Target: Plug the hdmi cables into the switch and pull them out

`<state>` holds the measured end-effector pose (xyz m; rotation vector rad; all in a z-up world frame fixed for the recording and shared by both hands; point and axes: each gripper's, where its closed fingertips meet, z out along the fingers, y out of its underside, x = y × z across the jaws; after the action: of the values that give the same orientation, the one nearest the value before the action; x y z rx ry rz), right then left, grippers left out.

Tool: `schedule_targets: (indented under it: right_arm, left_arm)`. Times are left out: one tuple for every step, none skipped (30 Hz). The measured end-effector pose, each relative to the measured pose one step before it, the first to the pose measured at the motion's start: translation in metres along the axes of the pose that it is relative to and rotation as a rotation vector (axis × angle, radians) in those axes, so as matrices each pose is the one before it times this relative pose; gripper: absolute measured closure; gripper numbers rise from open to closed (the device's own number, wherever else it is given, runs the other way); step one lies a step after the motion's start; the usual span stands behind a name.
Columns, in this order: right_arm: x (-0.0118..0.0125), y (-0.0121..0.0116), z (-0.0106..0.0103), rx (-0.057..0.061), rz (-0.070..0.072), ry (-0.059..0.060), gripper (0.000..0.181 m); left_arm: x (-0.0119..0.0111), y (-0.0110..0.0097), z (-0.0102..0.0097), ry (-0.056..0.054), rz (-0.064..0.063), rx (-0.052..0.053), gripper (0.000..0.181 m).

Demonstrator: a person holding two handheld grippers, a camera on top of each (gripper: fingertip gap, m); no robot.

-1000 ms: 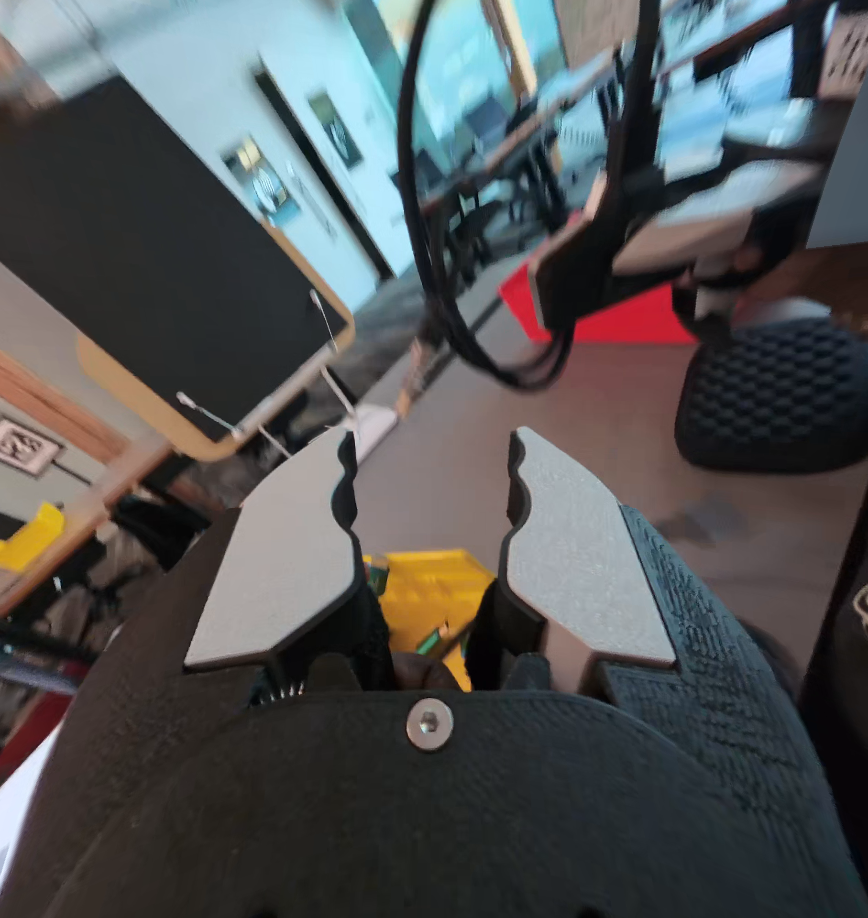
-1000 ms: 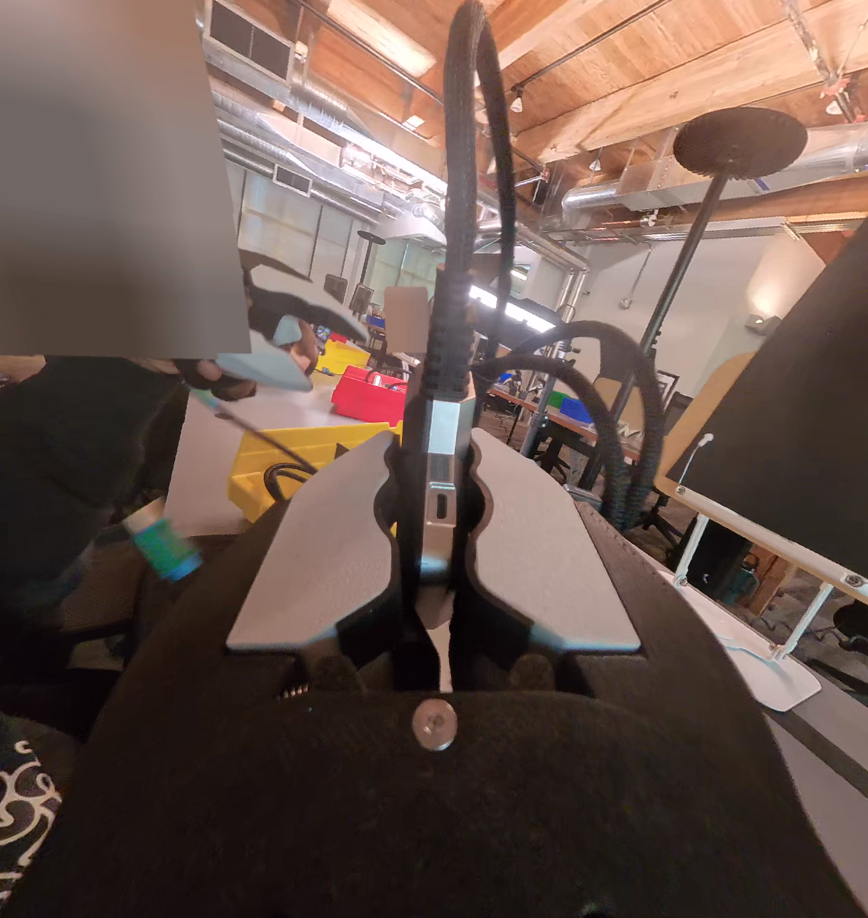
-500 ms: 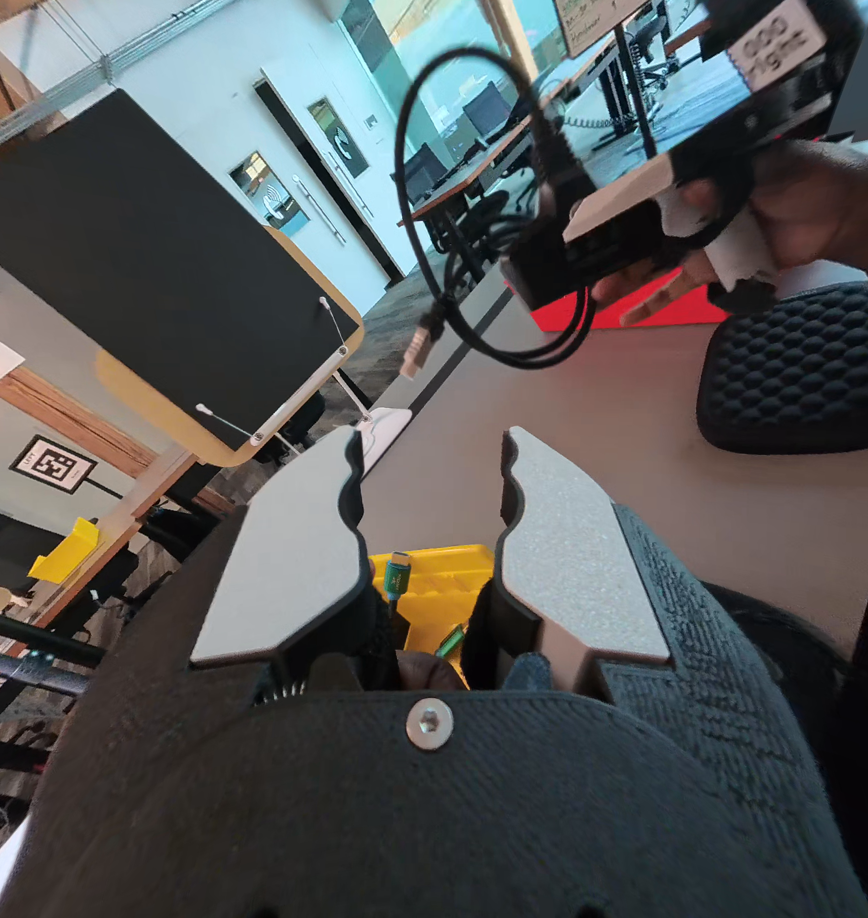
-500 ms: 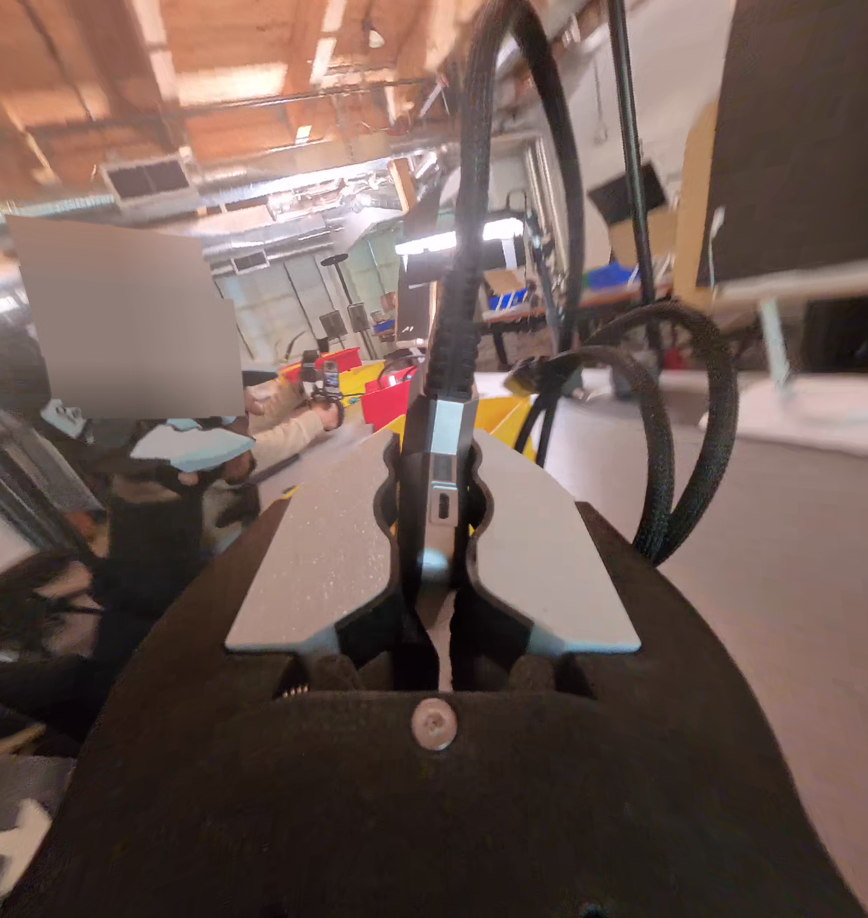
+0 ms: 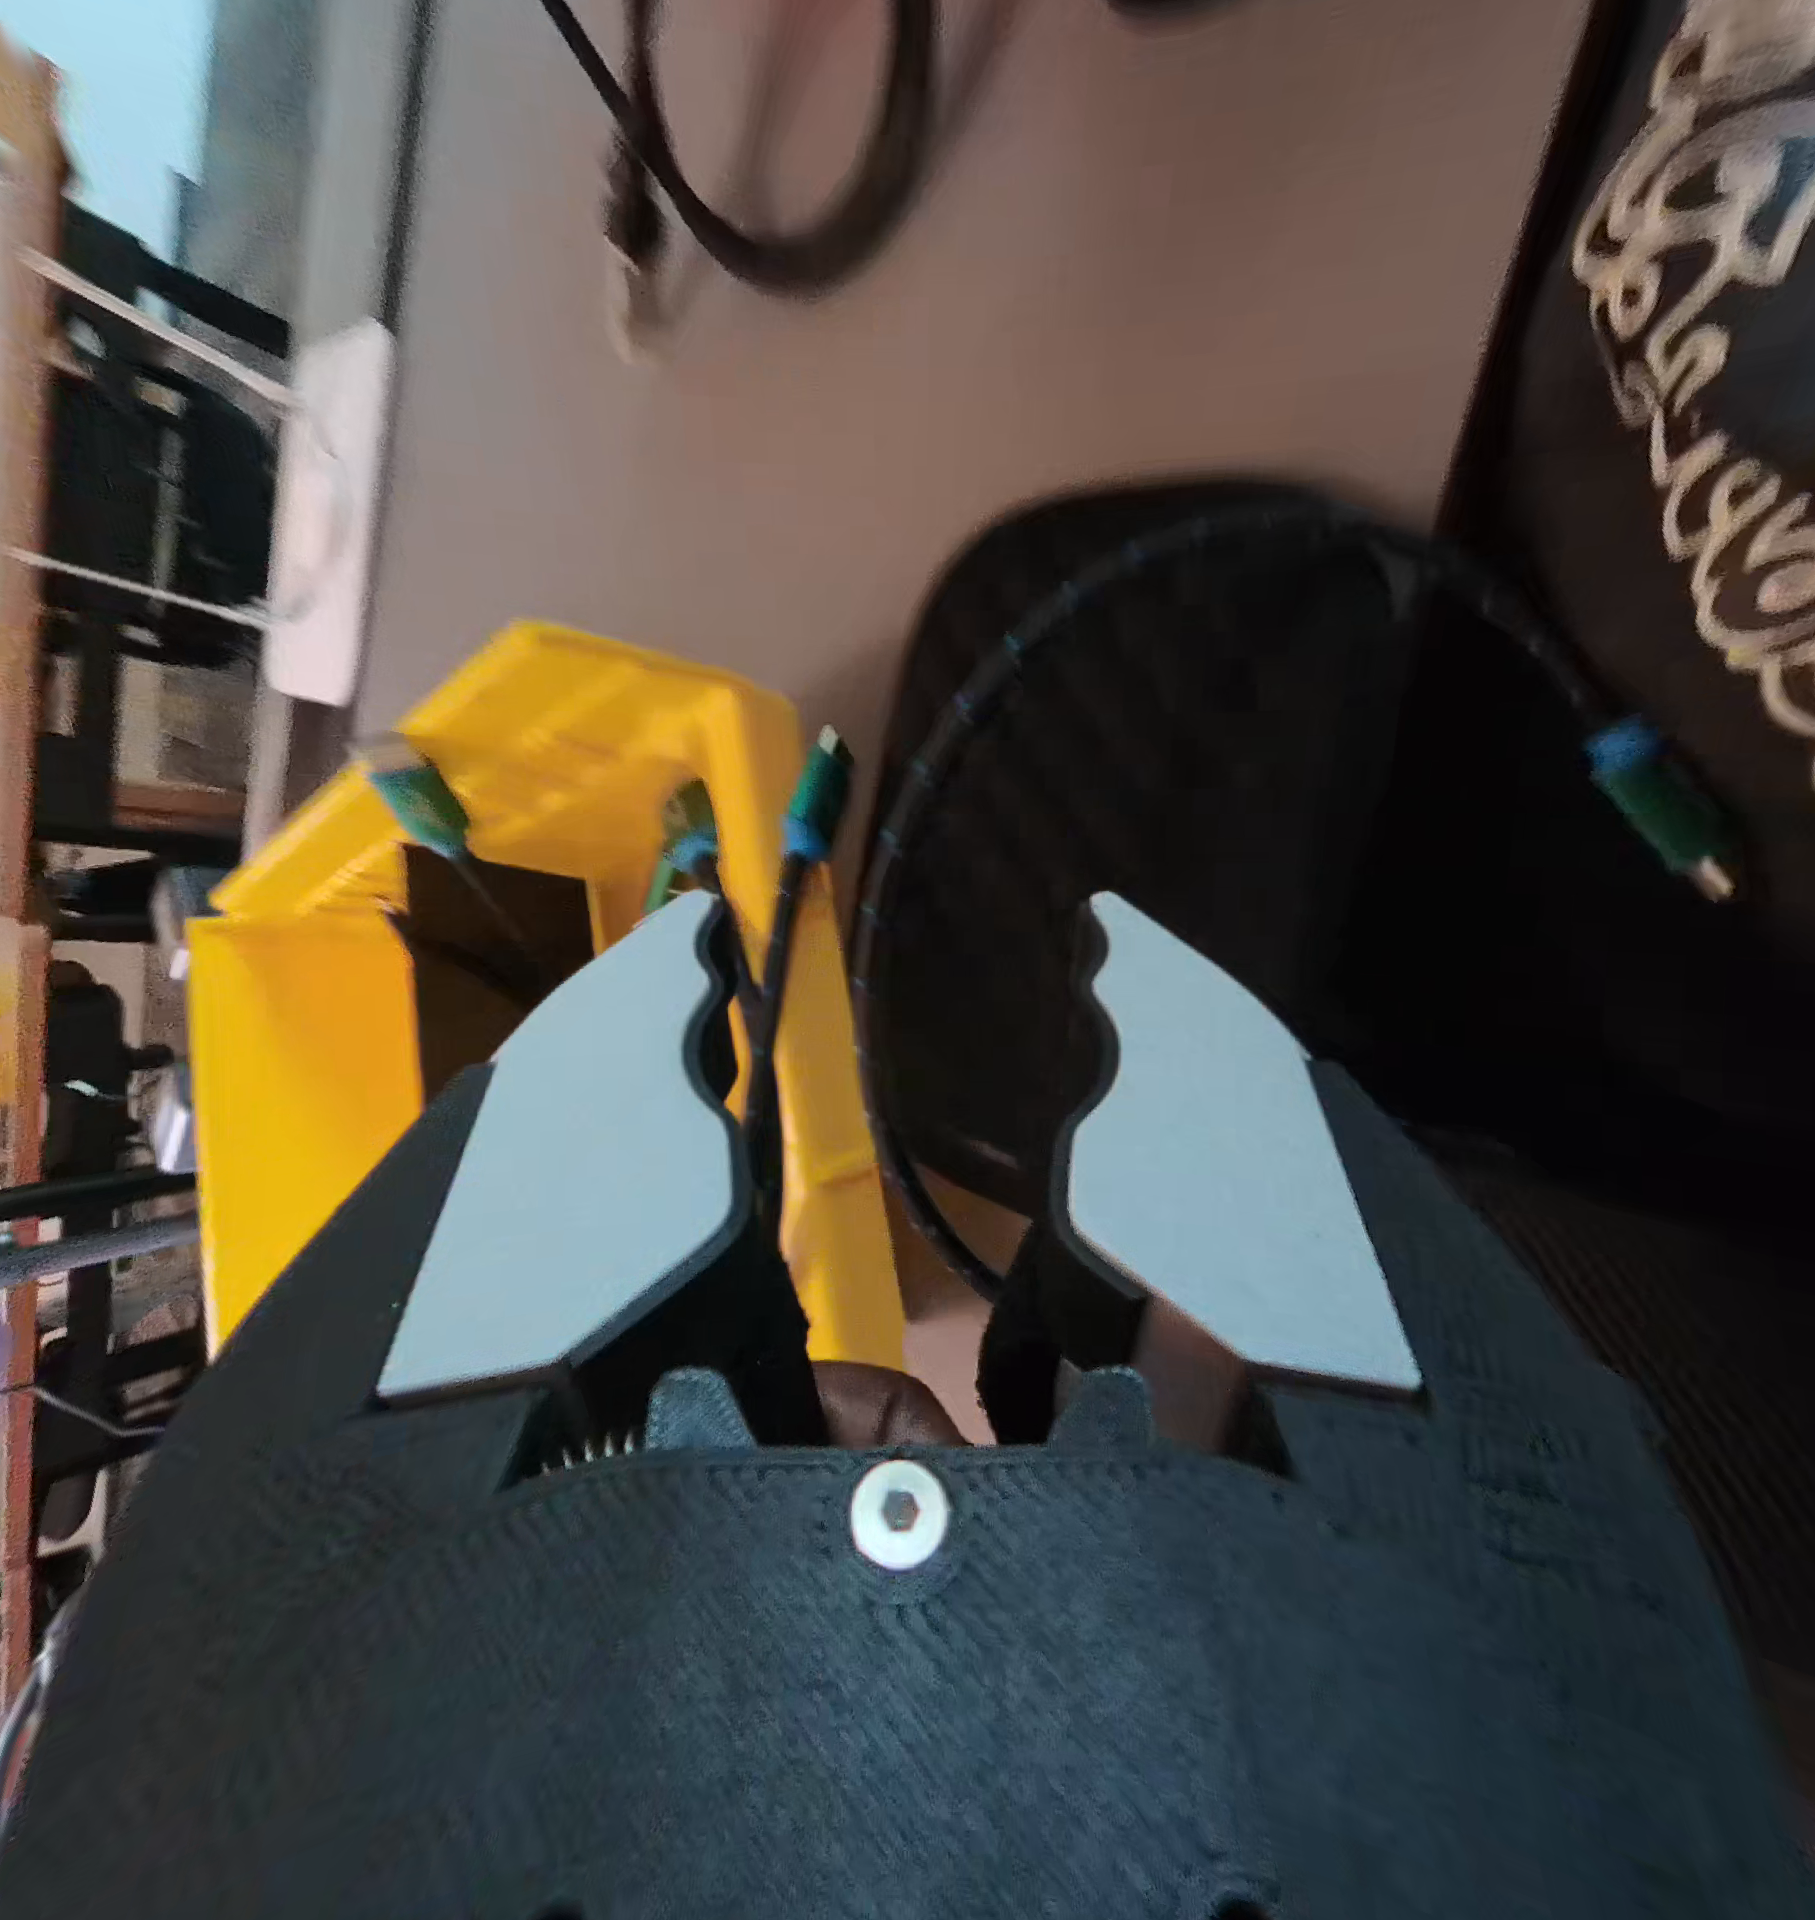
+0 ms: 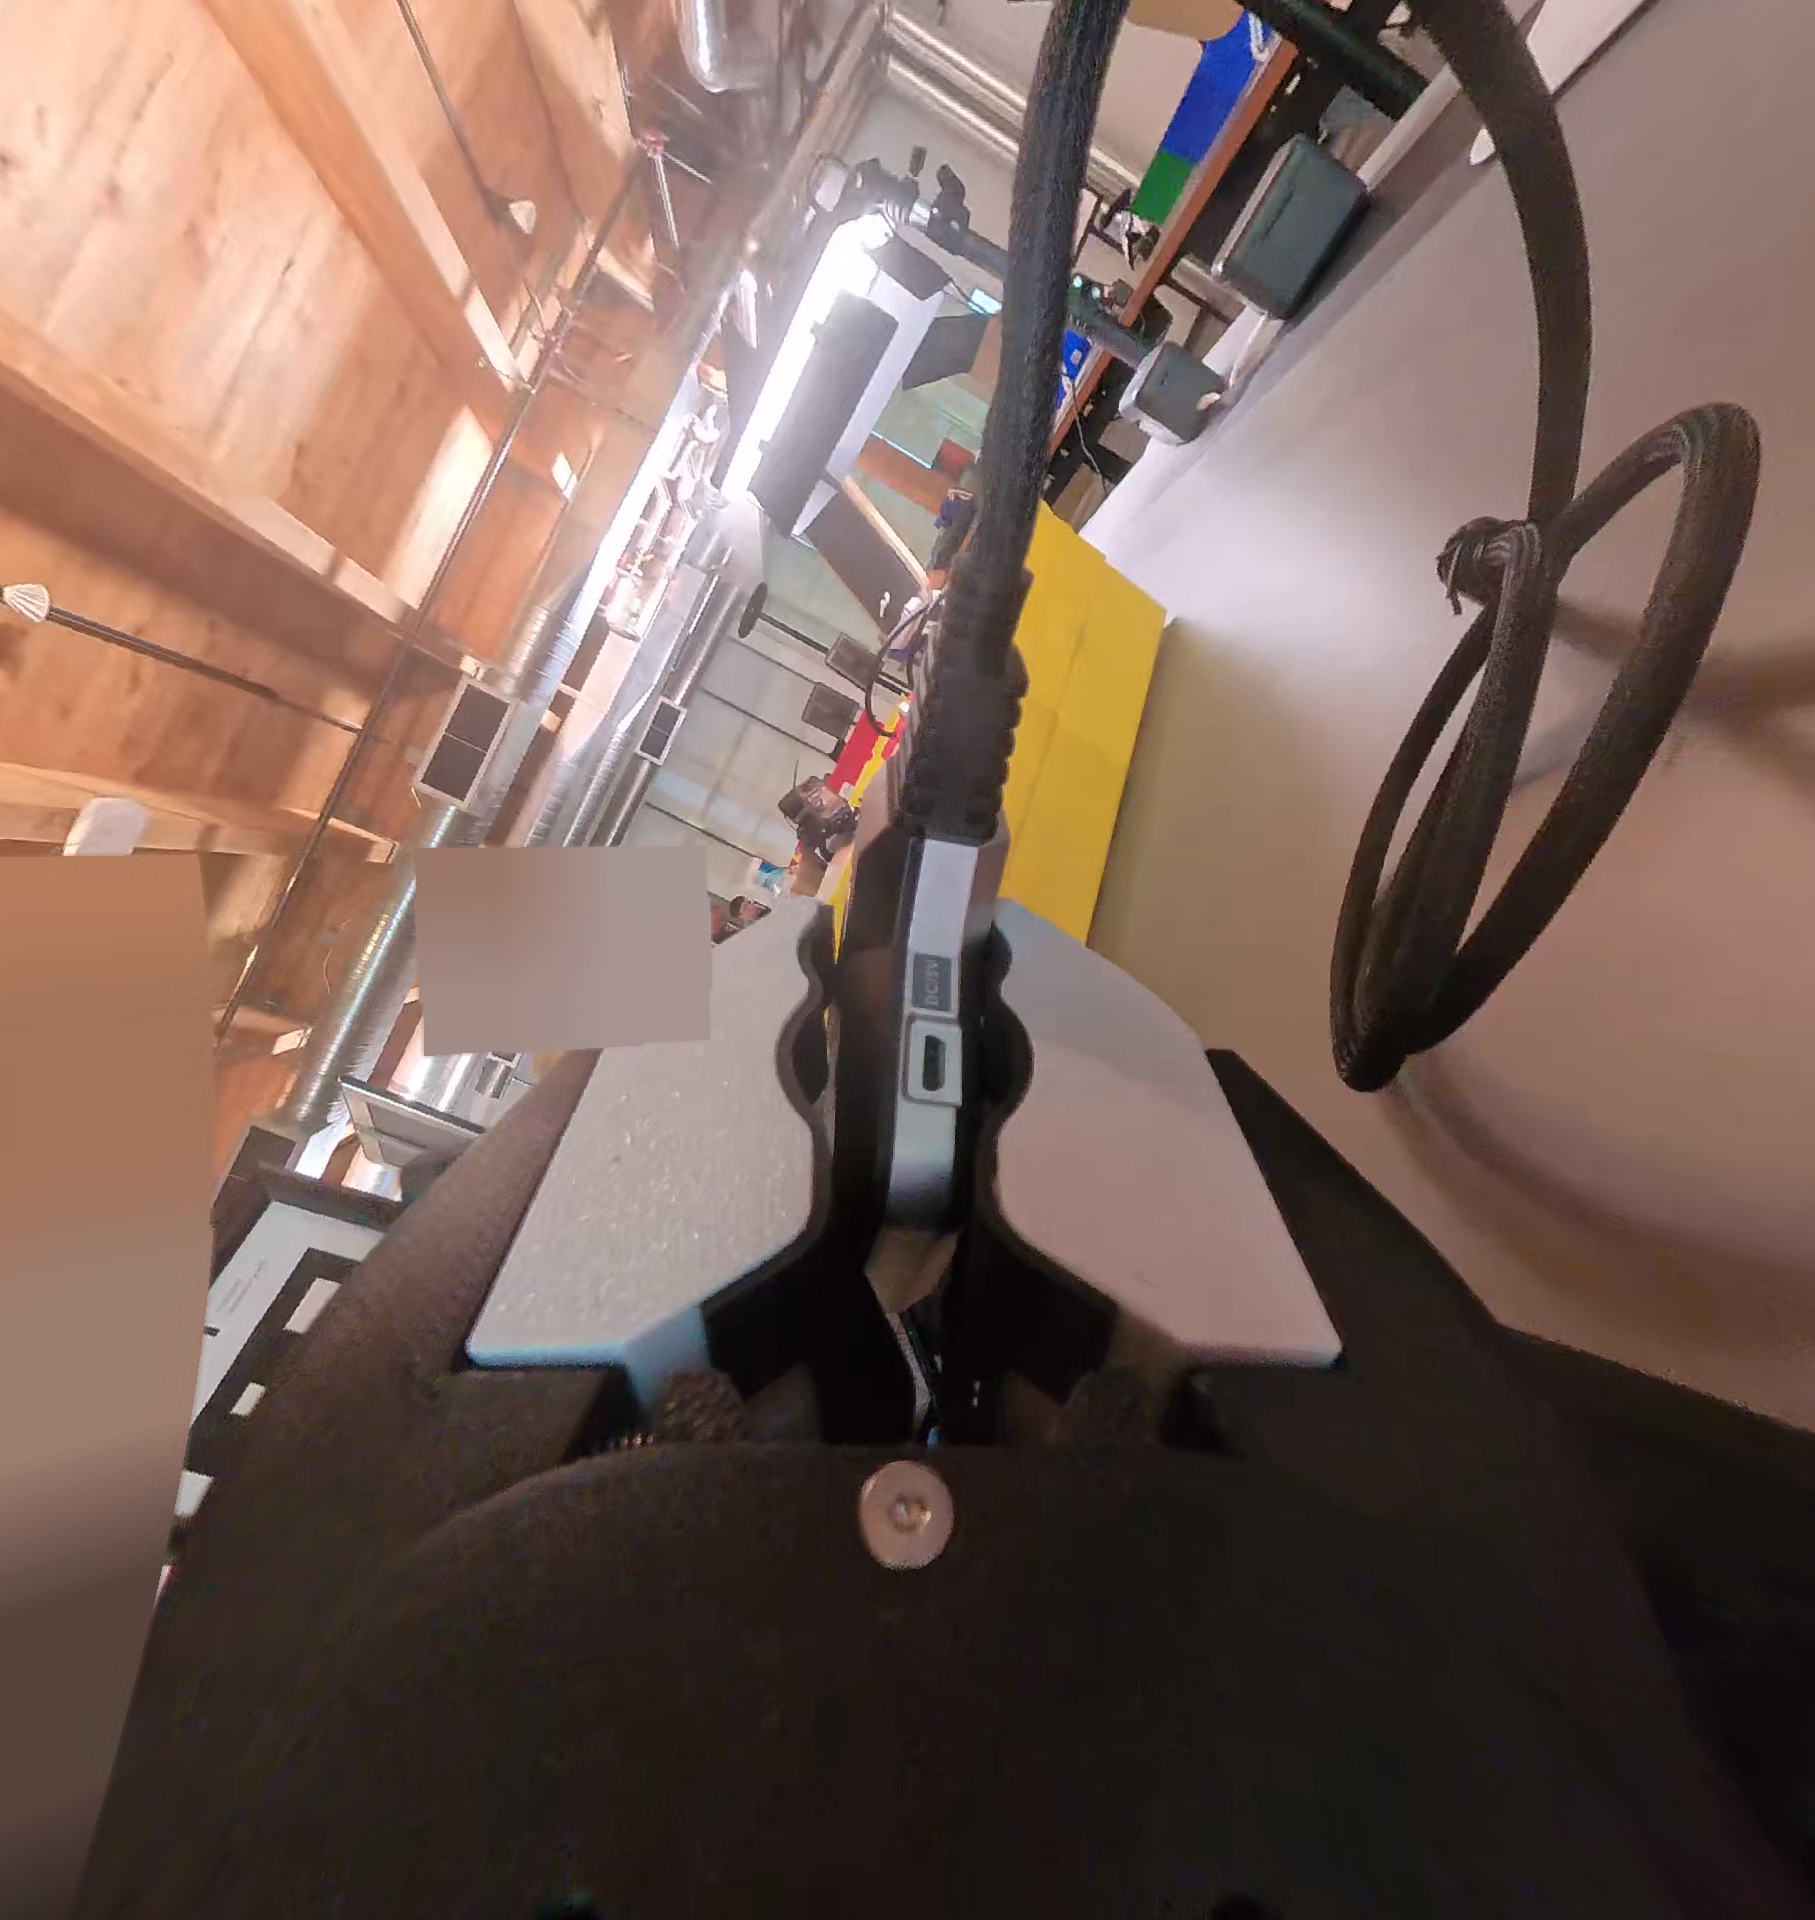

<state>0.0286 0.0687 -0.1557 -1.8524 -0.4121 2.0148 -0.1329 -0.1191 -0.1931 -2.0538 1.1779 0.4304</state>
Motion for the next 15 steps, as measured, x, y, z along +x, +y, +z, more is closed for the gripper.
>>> schedule_targets:
  right_arm:
    - [-0.00005,0.00183,-0.0012,-0.0059,0.0049,0.0028,0.156]
    - [-0.00025,0.00199,-0.00122,-0.006,0.0074,0.0022,0.156]
    - [-0.00043,0.00242,-0.00152,-0.0087,0.01,0.0009,0.155]
    - [-0.00082,0.0026,-0.00183,-0.0116,0.0142,-0.0022,0.152]
    - [-0.00145,0.00292,-0.00221,-0.0125,0.0164,-0.0075,0.146]
    - [-0.00132,0.00291,-0.00264,-0.0104,0.0172,-0.0049,0.138]
    - [-0.00134,0.00343,-0.00312,-0.0095,0.0129,-0.0028,0.128]
    - [-0.00142,0.00433,-0.00332,-0.0121,0.0078,-0.0004,0.116]
    - [-0.0024,0.0047,-0.00334,-0.0101,0.0001,-0.0028,0.103]
    - [-0.00345,0.00417,-0.00359,-0.0007,-0.0096,-0.0052,0.097]
    - [-0.00286,0.0037,-0.00346,0.0075,-0.0188,0.0055,0.09]
    - [-0.00225,0.00425,-0.00283,0.0059,-0.0289,0.0165,0.083]
    - [-0.0019,0.005,-0.0023,0.0008,-0.0369,0.0222,0.077]
    - [-0.00285,0.00536,-0.00178,-0.0053,-0.0332,0.0184,0.07]
    - [-0.00436,0.00498,-0.00145,-0.0049,-0.0249,0.0092,0.064]
  left_arm:
    - [0.00193,0.00886,0.0057,-0.0009,0.0199,-0.0345,0.12]
    - [-0.00249,0.00616,0.00501,-0.021,0.0208,-0.0245,0.119]
    - [-0.00314,0.00294,0.00463,-0.0186,0.0114,-0.0117,0.12]
    - [-0.00119,0.00007,0.00404,-0.0035,0.0015,-0.0012,0.129]
    - [-0.0003,-0.00101,0.00295,0.0008,-0.0027,-0.0005,0.138]
    - [-0.00198,-0.00066,0.00053,-0.0116,-0.0015,-0.0055,0.147]
    - [-0.00348,-0.00056,-0.0026,-0.02,-0.0022,-0.0039,0.156]
    - [-0.00256,-0.00055,-0.00576,-0.0085,-0.0106,-0.0012,0.165]
    - [-0.00494,-0.00049,-0.00808,-0.0188,-0.0233,-0.0002,0.174]
    - [-0.00846,-0.00052,-0.00964,-0.0383,-0.0258,0.0031,0.175]
    - [-0.01105,-0.00107,-0.01058,-0.0481,-0.0267,0.0077,0.175]
    - [-0.01217,-0.00118,-0.01092,-0.046,-0.0337,0.0085,0.175]
    - [-0.01258,-0.00173,-0.01074,-0.0393,-0.0403,0.0088,0.175]
    - [-0.01314,-0.00265,-0.01039,-0.0371,-0.0417,0.0131,0.175]
    - [-0.01417,-0.00356,-0.00942,-0.0397,-0.0388,0.0151,0.175]
